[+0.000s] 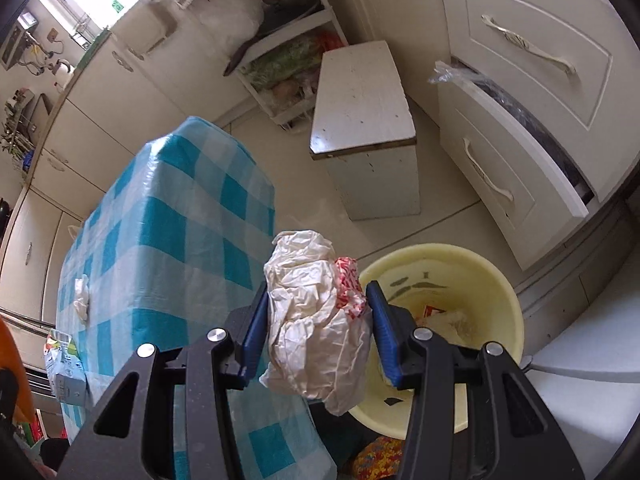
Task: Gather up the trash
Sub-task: 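Open the right tool to drop the bag while the left tool drops the peel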
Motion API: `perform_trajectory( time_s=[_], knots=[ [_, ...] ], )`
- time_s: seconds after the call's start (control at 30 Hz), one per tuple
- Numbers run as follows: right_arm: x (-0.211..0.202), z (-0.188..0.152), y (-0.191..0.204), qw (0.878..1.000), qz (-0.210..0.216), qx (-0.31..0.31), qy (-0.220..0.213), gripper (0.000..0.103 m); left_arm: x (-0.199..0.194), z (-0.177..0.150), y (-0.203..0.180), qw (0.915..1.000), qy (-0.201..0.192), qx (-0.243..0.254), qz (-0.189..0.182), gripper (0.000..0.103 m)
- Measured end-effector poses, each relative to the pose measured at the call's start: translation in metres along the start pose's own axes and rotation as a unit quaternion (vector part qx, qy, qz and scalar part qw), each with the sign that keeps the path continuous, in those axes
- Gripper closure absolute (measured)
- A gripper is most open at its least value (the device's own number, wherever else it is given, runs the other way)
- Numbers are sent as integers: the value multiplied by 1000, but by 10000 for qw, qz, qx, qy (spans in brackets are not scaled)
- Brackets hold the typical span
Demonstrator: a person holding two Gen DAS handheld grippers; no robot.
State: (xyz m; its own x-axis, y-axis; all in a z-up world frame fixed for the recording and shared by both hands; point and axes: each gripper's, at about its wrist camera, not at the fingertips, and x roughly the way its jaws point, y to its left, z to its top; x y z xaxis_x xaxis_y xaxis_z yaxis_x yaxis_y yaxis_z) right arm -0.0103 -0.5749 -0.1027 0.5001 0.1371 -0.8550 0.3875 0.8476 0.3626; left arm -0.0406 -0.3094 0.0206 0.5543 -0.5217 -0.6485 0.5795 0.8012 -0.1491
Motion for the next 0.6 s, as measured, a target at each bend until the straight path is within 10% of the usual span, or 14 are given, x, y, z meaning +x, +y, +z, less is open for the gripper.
perform_trajectory(
  time_s=[0.6],
  knots=[
    [-4,2,-30,9961,-508,699,-167,33,26,1,-20,9991,237,-48,-336,83]
  ],
)
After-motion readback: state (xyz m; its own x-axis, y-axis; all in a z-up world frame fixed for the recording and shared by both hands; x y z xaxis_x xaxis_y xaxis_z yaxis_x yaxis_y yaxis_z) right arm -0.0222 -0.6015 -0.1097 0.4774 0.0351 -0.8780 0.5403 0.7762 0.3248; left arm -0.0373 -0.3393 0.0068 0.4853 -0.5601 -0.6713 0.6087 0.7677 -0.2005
